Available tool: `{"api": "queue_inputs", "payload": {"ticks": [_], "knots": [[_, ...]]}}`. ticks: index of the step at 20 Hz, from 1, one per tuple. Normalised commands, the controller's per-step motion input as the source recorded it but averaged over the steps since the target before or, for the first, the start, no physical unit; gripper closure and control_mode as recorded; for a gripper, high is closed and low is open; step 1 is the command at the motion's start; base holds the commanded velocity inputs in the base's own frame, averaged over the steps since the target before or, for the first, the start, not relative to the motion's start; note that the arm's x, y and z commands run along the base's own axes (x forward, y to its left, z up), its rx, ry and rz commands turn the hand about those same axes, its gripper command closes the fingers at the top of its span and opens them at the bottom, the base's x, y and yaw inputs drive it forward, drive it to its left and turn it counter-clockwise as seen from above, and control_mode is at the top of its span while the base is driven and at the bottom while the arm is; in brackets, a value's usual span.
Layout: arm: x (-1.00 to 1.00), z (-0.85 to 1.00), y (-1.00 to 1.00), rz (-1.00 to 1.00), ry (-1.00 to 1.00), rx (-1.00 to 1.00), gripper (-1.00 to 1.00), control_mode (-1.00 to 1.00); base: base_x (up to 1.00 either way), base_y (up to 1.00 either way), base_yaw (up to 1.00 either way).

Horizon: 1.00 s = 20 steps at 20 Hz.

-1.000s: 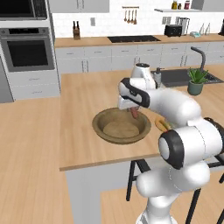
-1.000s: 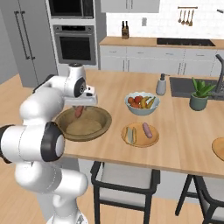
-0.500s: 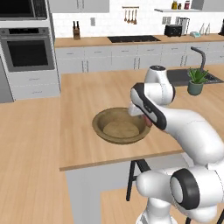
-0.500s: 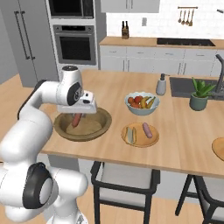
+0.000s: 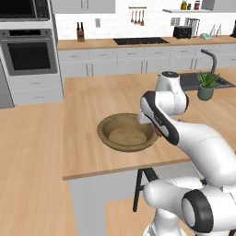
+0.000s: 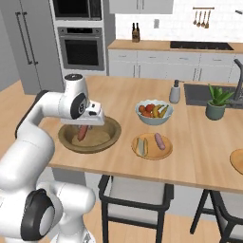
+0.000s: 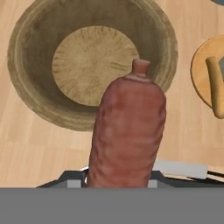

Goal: Place one bun and one sausage from the bowl on each plate.

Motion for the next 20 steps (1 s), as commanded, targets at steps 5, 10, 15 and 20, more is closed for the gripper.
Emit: {"api": "queue_inputs", "payload": {"ticks": [5,10,15,20], "knots": [[0.00,0.00,0.00,0.00,0.00,0.00,1.00,1.00,-0.68,-0.72,-0.01],[0.00,0.00,0.00,0.00,0.00,0.00,1.00,1.00,0.02,-1.00,-0.04],[0.00,0.00,0.00,0.00,0.00,0.00,1.00,1.00,0.16,-1.00,-0.01],[0.00,0.00,0.00,0.00,0.00,0.00,1.00,1.00,0.21,-1.00,0.00]]}}
